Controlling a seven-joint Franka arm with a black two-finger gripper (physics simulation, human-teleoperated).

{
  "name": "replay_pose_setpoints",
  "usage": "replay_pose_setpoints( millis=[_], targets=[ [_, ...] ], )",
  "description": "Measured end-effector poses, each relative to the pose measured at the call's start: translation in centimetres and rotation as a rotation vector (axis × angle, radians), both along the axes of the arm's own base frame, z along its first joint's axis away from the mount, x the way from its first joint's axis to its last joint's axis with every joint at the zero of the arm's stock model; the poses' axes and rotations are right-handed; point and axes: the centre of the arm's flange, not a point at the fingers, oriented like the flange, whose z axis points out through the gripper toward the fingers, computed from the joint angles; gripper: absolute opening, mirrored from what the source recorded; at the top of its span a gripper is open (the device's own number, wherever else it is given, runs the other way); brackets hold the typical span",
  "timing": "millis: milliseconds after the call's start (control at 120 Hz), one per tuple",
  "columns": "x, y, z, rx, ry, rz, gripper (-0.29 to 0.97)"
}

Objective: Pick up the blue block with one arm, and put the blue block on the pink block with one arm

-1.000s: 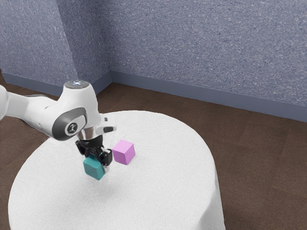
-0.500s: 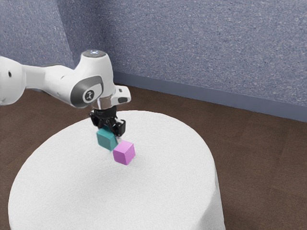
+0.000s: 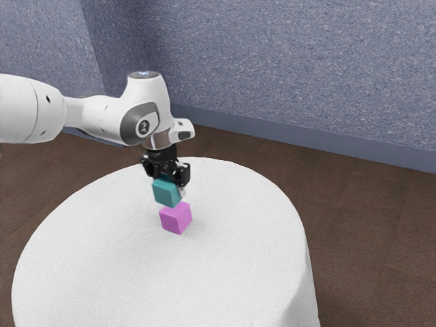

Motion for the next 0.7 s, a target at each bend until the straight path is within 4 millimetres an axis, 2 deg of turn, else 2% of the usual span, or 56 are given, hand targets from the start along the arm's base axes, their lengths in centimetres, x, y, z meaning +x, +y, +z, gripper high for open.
replay_pose_setpoints(
  millis=[283,433,700],
  targets=[
    [2.3,0.2,-2.2,-0.027,0.009,-0.019,0.37],
    [2.6,0.4,-3.0,-0.03,0.017,-0.031,0.37],
    [2.6,0.3,-2.2,-0.033,0.006,-0.049,0.37]
  ],
)
